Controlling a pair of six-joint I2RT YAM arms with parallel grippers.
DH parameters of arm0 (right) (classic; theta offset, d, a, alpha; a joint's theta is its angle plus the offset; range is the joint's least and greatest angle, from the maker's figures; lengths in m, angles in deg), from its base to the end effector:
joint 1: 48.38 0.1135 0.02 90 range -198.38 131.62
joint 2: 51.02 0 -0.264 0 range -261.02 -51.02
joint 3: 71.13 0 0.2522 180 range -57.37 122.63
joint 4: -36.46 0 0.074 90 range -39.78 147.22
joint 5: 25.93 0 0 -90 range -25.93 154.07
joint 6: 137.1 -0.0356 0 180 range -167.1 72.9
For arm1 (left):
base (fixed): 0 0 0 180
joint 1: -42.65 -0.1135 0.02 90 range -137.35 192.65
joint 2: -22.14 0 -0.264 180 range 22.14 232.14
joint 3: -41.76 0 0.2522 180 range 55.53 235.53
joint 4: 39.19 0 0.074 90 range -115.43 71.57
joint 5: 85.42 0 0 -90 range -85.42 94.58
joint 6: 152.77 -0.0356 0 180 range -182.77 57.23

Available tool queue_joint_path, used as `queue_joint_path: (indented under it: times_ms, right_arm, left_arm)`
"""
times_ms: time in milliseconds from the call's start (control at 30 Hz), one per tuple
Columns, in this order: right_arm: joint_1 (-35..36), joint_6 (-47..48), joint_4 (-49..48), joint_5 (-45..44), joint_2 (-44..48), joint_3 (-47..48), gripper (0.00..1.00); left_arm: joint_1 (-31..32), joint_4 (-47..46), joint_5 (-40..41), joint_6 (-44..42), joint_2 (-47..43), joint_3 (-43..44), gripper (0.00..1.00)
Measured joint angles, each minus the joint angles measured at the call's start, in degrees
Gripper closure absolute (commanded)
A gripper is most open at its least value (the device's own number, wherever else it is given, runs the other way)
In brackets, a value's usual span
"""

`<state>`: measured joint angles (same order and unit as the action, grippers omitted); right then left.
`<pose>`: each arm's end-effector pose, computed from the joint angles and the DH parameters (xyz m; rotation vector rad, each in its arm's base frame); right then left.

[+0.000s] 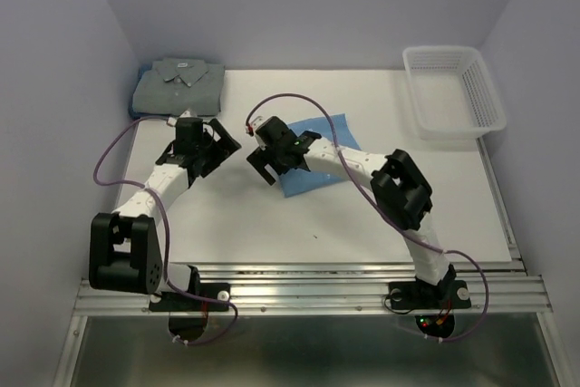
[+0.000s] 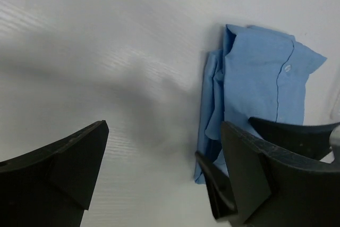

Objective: Fold and stack the long sleeve shirts
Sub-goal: Fold the shirt

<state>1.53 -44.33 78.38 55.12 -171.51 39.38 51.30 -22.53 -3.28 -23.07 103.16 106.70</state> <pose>0.3067 0.3558 0.2114 -1.0350 2.2409 0.1637 0.3087 -0.0519 0.2453 -0.5102 2.1452 -0.6307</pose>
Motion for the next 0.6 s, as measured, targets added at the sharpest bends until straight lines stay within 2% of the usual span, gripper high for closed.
queue_joint_path:
  times_ms: [133,300,367,400,467,533,600]
  right_arm:
    - [-0.15,0.09,0.31,-8.63,-5.81,5.88,0.00]
    - [-0.22,0.26,1.49,-14.03,-10.43,9.70,0.00]
    - [-0.22,-0.26,1.97,-14.82,-11.47,10.84,0.07]
    - [-0.22,-0.44,2.32,-15.06,-11.56,11.23,0.12]
    - [-0.22,-1.05,2.97,-15.21,-11.67,10.91,0.28]
    - [-0.22,-1.88,3.17,-15.26,-11.67,10.62,0.48]
    - [-0.42,-3.28,3.56,-15.06,-11.67,10.05,0.72]
  left_arm:
    - [-1.68,1.16,1.01,1.40,-7.13,-7.19,0.01]
    - [-1.79,1.03,1.81,1.73,-11.45,-8.59,0.01]
    - [-2.21,1.25,2.36,1.62,-11.52,-8.59,0.01]
    - [-2.47,1.46,2.58,1.51,-11.52,-8.59,0.01]
    - [-3.06,1.66,3.02,1.27,-11.54,-8.59,0.01]
    - [-3.52,1.70,3.52,1.07,-11.54,-8.59,0.01]
    - [-4.02,1.75,3.96,0.81,-11.54,-8.59,0.01]
